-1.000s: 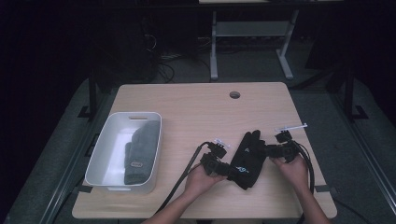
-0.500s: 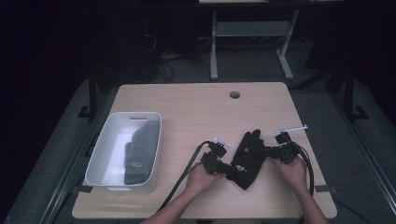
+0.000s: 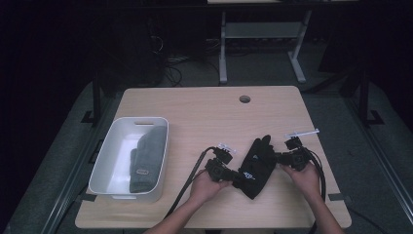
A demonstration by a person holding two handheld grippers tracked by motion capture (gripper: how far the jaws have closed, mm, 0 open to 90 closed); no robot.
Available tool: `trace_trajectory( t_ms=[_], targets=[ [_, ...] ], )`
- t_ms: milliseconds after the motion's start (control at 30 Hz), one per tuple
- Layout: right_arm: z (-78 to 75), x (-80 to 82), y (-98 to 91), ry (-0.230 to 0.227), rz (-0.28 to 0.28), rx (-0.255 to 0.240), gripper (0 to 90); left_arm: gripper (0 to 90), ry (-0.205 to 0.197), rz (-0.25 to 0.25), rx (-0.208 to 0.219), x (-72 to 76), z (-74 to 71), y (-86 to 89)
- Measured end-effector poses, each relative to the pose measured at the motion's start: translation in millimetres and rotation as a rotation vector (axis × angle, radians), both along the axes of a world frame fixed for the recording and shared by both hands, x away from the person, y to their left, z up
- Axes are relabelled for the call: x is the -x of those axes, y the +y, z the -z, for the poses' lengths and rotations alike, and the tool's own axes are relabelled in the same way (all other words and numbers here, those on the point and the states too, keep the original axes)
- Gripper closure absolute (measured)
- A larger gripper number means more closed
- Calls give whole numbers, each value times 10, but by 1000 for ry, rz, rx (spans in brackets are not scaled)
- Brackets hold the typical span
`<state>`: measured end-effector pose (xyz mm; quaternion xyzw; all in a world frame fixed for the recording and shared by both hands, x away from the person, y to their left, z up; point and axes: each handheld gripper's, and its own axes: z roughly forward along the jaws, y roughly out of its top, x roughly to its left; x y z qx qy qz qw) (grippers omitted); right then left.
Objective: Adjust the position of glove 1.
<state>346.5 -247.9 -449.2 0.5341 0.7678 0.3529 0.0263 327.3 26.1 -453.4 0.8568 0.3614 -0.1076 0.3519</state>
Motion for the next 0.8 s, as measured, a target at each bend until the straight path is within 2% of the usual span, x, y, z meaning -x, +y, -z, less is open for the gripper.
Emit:
trace_trajectory(
  t_ms=[200,800],
  targets=[
    [-82,1,52,-15,-14,6,741,801,-16,-2,1,20,-60,41],
    [-333,-5,162,-48,-37,-31,741,801,-48,-6,31,54,-295,216]
  ],
)
